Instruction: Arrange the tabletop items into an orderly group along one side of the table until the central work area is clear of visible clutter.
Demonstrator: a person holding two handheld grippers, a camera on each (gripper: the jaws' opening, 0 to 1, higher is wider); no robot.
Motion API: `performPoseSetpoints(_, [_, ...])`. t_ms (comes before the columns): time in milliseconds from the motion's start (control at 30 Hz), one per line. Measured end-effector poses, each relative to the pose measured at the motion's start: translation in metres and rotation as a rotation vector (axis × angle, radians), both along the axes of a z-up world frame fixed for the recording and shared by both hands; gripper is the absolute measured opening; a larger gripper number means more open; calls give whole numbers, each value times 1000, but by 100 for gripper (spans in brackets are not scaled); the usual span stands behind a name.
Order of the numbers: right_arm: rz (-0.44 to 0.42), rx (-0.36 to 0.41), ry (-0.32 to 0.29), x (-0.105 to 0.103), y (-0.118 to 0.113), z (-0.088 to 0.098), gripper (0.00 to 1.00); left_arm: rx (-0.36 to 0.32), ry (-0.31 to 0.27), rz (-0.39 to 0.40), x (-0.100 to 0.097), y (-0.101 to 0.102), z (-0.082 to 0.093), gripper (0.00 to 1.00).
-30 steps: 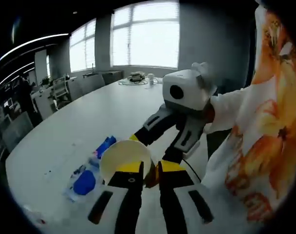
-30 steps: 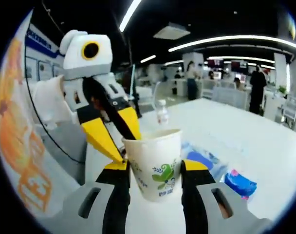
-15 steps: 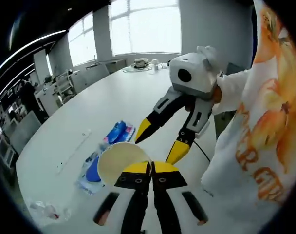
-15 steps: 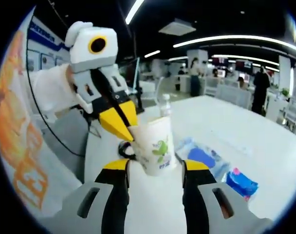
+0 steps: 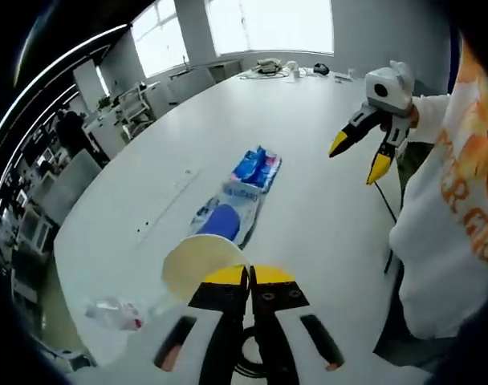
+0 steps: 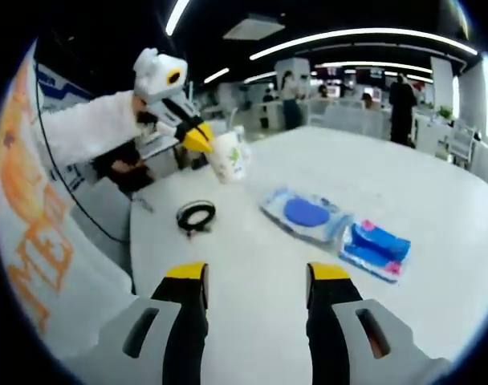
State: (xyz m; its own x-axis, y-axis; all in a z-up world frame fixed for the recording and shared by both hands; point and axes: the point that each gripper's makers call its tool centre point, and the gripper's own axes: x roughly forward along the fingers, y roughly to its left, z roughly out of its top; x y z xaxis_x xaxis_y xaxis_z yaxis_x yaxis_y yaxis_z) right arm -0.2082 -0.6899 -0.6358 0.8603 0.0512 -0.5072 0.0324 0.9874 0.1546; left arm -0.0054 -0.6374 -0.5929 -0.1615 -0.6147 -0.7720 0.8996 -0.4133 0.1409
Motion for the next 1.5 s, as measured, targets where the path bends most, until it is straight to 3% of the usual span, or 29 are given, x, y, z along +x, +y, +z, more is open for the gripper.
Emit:
performPoseSetpoints(133, [-48, 20, 21, -9, -11, -7, 48, 29, -2, 40, 17, -8, -14, 0])
performPoseSetpoints(233, [-72, 20, 35, -13, -18, -10, 48, 87, -80, 29, 34, -9, -30, 0])
performPoseSetpoints(267, [-83, 25, 39, -15, -20, -11, 48, 90, -78, 30, 37, -13, -34, 0])
performPoseSetpoints(367, [-108, 45, 48, -18, -25, -15, 48, 83, 4, 103, 43, -25, -37, 0])
performPoseSetpoints(467, [-123, 51, 62, -21, -30, -19, 48, 97, -48, 95, 59, -34, -46, 0])
performPoseSetpoints(533, [-134, 59, 72, -23, -33, -22, 48, 107, -50, 103, 66, -38, -52, 0])
performPoseSetpoints(667, [-155, 76, 87, -23, -40, -27, 48, 121, 12, 176, 79, -47, -64, 0])
performPoseSetpoints(767, [-171, 86, 96, -21, -46, -31, 48, 131, 26, 198, 87, -54, -73, 0])
performPoseSetpoints(1133, [-193, 117, 119, -7, -60, -42, 49, 156, 42, 227, 99, -64, -102, 0])
performPoseSetpoints(1500, [-189, 126, 133, -4, -66, -47, 49, 162, 53, 238, 96, -69, -108, 0])
